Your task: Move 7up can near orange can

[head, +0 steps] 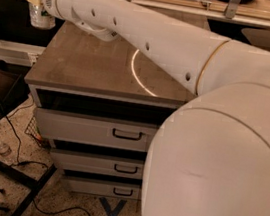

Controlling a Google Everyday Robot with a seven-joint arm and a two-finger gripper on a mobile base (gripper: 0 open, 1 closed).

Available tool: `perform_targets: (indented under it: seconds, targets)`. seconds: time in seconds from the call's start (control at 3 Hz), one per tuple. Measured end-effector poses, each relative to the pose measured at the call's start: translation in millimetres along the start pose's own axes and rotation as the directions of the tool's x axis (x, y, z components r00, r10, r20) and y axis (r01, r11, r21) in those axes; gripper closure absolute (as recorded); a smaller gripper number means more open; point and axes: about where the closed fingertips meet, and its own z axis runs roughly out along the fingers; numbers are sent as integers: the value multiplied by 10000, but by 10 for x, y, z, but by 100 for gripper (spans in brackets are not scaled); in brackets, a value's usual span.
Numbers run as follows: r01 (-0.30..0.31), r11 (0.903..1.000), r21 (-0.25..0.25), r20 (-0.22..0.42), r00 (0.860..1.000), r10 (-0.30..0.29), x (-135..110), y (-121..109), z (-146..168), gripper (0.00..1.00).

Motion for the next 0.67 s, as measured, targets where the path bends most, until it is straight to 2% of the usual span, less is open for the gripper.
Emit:
perform_targets:
  seconds: [0.33,0.67]
  targets:
    - [0,10000,0,0,10000,0,0,0,0,100]
    - [195,9993,330,-18,9998,-195,-47,-144,-29,100]
